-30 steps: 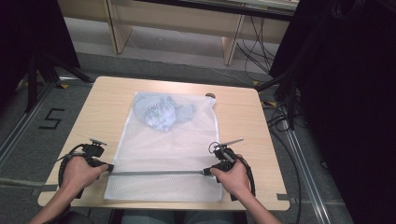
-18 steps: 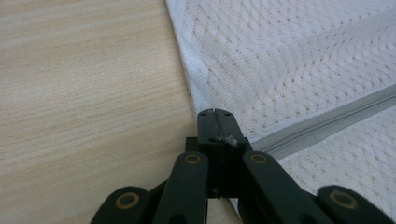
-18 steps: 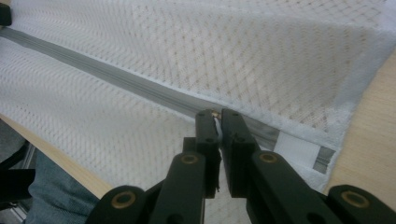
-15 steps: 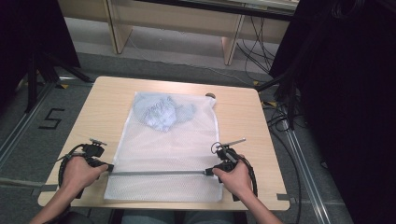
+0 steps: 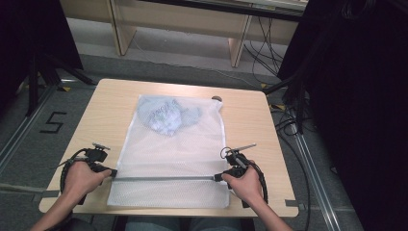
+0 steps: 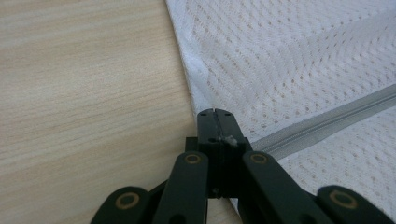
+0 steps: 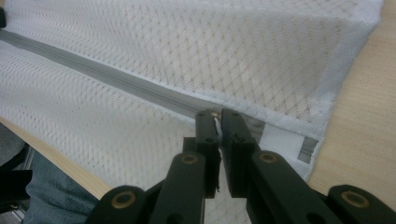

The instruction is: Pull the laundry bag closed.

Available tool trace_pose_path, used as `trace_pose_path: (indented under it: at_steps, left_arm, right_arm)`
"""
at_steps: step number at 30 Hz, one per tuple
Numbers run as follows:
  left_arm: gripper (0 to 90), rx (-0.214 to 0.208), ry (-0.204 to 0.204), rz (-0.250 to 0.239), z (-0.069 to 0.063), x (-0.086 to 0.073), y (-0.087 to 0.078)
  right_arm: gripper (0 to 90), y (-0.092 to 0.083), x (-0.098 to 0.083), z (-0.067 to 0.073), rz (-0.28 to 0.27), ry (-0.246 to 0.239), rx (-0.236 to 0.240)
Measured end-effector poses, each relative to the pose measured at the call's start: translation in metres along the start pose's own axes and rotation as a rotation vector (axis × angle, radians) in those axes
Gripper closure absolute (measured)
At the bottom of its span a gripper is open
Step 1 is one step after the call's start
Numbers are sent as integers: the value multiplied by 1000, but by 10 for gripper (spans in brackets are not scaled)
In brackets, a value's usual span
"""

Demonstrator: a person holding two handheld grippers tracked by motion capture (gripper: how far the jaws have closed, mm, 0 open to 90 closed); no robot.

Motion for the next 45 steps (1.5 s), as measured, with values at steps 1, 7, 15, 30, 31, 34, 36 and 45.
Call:
trace_pose_path:
  at_steps: [1,7,15,30,31,34,36,45]
  left_arm:
    - [899,0,0,0,0,0,0]
    - [899,1,-1,-3,0,0,0]
    - [899,3,-1,-4,0,0,0]
    - [899,4,-2,0,-1,0,0]
    - [899,5,-2,-1,-1,0,0]
    - [899,4,-1,-1,-1,0,0]
    - [900,6,2,2,-1,0,-1]
    - [899,4,-4,1,-2,-1,-1]
  right_arm:
    - [870,-1,-1,1,9,24,-1]
    - [870,-3,-3,-5,4,23,-9]
    - [870,-6,-5,-12,0,30,-9]
    - [869,-9,-11,-8,12,252,-3]
    - [869,-10,-9,-25,-5,51,-29]
    - [869,-10,-11,-28,6,58,-37]
    - [869,-10,-12,-23,17,110,-25]
    - [866,-8,-14,-25,36,95,-15]
Point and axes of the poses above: each handheld gripper's, and its own axes: y roughly forward along the jaws, x roughly out of its top, z roughly to its left, the point moved 4 cm from there along y, roughly forward along the jaws, and after that the axes turned 15 degrees about x, right-handed, at the moved point
